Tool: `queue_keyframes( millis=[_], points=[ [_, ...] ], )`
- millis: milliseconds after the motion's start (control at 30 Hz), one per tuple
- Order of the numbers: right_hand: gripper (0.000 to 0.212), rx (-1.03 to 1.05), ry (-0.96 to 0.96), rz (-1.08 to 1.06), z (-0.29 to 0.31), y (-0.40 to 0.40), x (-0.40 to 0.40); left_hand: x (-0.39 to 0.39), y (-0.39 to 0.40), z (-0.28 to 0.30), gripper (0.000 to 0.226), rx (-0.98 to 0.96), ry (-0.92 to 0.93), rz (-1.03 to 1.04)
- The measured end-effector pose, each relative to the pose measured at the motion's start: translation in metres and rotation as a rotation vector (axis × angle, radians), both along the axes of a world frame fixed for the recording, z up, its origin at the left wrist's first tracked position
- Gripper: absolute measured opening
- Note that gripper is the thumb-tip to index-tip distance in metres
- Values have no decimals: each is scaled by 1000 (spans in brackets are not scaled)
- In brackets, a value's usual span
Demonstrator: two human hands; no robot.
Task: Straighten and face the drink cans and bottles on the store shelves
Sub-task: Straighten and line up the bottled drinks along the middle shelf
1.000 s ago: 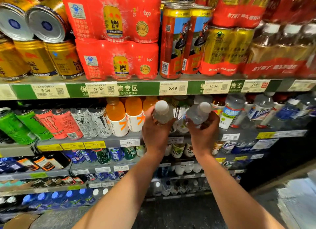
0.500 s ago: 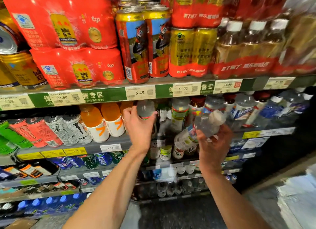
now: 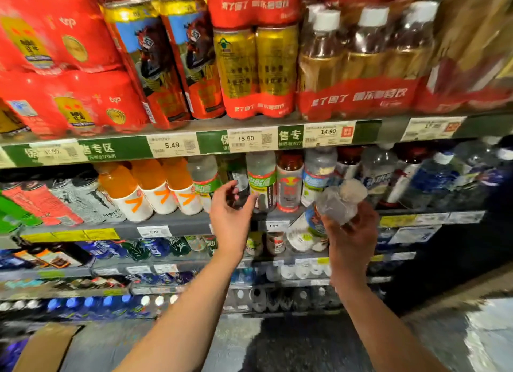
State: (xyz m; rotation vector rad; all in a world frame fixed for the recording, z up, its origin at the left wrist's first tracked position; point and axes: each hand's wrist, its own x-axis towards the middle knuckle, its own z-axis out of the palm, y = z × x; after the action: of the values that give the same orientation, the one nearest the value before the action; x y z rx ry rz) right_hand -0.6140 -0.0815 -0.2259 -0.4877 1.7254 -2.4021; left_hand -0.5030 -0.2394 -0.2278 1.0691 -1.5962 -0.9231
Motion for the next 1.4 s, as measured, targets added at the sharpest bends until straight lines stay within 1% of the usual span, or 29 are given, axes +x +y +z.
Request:
queue_keyframes(
  millis=[67, 133, 200, 267, 333, 400, 600, 800, 1000, 1133, 1233, 1400],
  points=[
    [59, 24, -7, 26, -1, 3, -9, -19, 0, 3, 62, 79, -49, -39],
    [58, 41, 8, 58, -1, 5, -15, -34, -5, 5, 79, 110, -95, -39],
    [62, 7, -34, 107, -2, 8, -18, -45, -9, 6, 86, 138, -128, -44],
    [66, -30, -78, 174, -2, 10, -17, -52, -13, 4, 75, 150, -128, -80],
    [63, 5, -76, 187, -2, 11, -17, -54, -14, 2, 59, 126, -118, -90],
    [60, 24, -89, 171, -1, 9, -16, -54, -14, 2, 54, 109, -109, -67],
    [59, 26, -62, 188, 0, 4, -12, -46, -3, 2, 67, 116, -66, 107],
    [64, 16, -12, 186, 5, -9, -2, -26, 7, 1, 68, 40, -34, 183],
    [67, 34, 115, 177, 11, -34, 18, -7, 4, 0, 62, 14, -5, 187],
    [67, 90, 215, 169, 11, -52, 28, 1, -2, -1, 74, 79, 77, 162],
    [66, 159, 312, 141, 8, -66, 33, 3, -7, -5, 73, 69, 68, 130],
    [63, 213, 262, 73, 7, -86, 36, 4, -18, -10, 78, 99, 25, 91]
  ],
)
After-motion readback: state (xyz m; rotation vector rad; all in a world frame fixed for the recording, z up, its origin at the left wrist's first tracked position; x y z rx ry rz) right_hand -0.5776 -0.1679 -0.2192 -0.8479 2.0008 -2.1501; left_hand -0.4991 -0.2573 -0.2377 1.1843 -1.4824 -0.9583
